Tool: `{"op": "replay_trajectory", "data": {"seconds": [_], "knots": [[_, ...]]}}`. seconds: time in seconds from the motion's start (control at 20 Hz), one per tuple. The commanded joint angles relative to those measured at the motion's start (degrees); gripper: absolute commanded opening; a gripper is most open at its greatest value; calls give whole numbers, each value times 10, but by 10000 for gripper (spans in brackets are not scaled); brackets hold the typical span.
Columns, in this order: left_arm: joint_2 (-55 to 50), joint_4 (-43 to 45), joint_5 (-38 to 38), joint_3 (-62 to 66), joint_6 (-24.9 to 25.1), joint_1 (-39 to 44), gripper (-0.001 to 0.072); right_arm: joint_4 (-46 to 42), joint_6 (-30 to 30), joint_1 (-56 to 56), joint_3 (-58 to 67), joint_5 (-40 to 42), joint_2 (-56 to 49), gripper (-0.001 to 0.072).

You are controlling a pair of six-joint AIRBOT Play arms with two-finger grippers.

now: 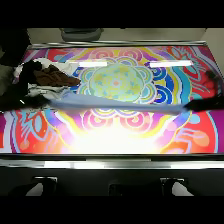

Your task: Fold the shirts.

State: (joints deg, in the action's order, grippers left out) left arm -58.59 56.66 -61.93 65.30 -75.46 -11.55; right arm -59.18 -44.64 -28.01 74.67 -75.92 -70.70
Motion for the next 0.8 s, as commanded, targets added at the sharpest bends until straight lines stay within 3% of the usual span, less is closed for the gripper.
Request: {"op": "replay_trajectory", "data": {"seconds": [0.0,0.15,0.3,0.5,0.75], "knots": [[83,30,68,261,-32,-2,30,-8,17,0,205,134,125,51],[133,40,94,423,-36,-2,30,-86,1,0,305,231,236,51],[181,40,91,447,-89,-2,30,-102,-34,0,308,184,313,51],[208,40,78,447,-88,-2,30,-138,-37,0,308,167,365,51],[196,40,63,447,-92,-2,29,-150,-49,0,308,116,356,51]]}}
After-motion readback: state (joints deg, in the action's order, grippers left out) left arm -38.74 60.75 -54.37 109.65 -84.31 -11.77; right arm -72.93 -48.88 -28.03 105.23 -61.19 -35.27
